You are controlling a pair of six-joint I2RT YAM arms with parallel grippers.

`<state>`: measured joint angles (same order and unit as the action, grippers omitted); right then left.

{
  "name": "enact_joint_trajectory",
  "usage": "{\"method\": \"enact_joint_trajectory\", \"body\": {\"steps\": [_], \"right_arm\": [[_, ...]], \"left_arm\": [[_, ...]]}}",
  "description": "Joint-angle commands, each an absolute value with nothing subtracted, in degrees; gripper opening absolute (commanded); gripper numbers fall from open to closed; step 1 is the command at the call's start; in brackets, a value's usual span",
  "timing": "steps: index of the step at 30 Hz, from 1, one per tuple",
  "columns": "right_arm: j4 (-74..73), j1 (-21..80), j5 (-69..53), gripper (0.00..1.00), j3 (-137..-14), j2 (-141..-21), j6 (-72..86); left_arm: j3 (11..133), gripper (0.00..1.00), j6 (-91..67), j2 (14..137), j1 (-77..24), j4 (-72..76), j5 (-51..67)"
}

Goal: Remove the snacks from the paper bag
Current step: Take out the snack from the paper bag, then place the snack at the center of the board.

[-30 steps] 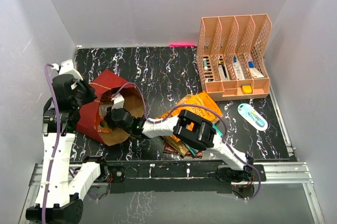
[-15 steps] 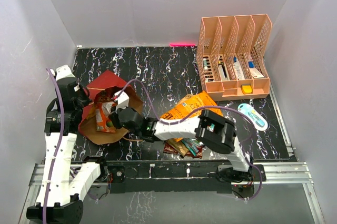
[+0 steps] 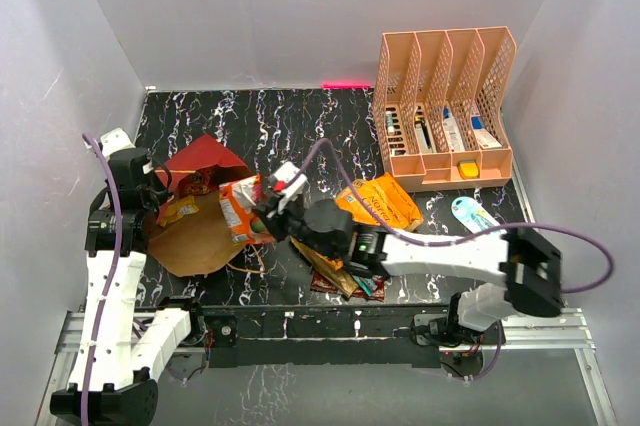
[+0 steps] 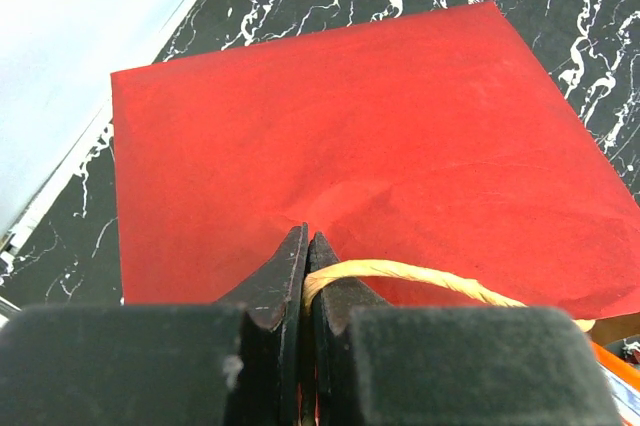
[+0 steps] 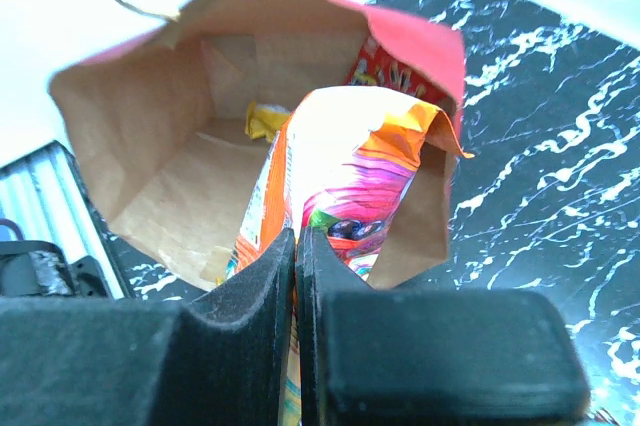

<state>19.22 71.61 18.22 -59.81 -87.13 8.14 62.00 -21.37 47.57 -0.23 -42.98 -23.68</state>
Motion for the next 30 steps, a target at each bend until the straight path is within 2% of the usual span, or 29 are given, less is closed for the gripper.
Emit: {"method": "enact_joint_trajectory", "body": {"steps": [1, 11, 19, 21, 30], "right_arm": [[25.0, 71.5, 18.8, 0.07, -55.8, -75.6, 4.9], [-0.4, 71.0, 30.3, 0.07, -53.5, -55.6, 14.7], [-18.6, 66.1, 31.7, 0.07, -54.5, -51.4, 27.5], [-20.7, 63.0, 29.3, 0.07, -54.0, -51.1, 30.9], [-16.3, 41.5, 1.4, 0.07, -49.7, -52.3, 35.6]], "left_arm": [[61.4, 0.00, -24.0, 46.9, -0.3, -44.0, -22.4], [61.7, 0.00, -18.8, 45.4, -0.3, -40.7, -20.1], [63.0, 0.00, -17.1, 47.8, -0.3, -37.9, -10.4], [64.6, 0.00, -15.4, 49.6, -0.3, -38.8, -8.5], [71.9, 0.00, -15.5, 54.0, -0.4, -40.3, -4.1]]}}
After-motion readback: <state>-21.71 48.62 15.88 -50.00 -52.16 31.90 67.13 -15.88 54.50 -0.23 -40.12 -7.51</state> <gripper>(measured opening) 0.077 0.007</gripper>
